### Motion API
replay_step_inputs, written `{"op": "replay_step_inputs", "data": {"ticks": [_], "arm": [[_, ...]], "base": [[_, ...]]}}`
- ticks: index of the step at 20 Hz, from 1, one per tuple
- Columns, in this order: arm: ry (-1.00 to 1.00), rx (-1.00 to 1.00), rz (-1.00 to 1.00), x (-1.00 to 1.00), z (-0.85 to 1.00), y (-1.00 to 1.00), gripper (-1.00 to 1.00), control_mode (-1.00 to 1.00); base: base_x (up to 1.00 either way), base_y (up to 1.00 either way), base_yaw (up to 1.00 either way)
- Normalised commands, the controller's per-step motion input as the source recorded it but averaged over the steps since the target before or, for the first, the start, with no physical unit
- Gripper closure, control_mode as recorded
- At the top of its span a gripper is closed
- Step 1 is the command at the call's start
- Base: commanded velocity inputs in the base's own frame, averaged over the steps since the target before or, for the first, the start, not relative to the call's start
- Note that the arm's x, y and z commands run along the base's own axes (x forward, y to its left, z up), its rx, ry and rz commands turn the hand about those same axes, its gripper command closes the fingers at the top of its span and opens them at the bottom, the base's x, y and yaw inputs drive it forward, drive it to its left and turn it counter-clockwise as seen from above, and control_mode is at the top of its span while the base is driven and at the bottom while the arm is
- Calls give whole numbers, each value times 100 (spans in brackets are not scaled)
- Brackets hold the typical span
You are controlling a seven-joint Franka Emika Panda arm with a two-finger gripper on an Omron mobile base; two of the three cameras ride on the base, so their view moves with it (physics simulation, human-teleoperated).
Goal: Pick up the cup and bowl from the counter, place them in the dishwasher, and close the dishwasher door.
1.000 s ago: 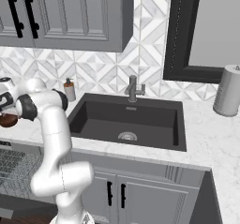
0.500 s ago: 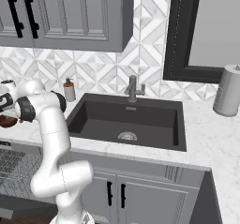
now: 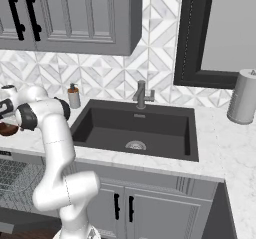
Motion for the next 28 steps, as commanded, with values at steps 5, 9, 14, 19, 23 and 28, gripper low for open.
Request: {"op": "replay_step_inputs", "data": {"ticks": [5, 9, 14, 19, 23, 28], "arm": [[4, 2, -6, -39, -10, -1, 100, -100], [0, 0, -16, -82, 0, -4, 100, -100], [-5, 0, -25, -100, 0, -59, 100, -100], [-5, 0, -14, -100, 17, -28, 100, -100], [-6, 0, 0, -100, 20, 0, 100, -100], [-4, 0, 5, -89, -4, 0, 100, -100]], "base": [[0, 0, 0], [0, 0, 0], [0, 0, 0], [0, 0, 0], [0, 0, 0], [0, 0, 0]]}}
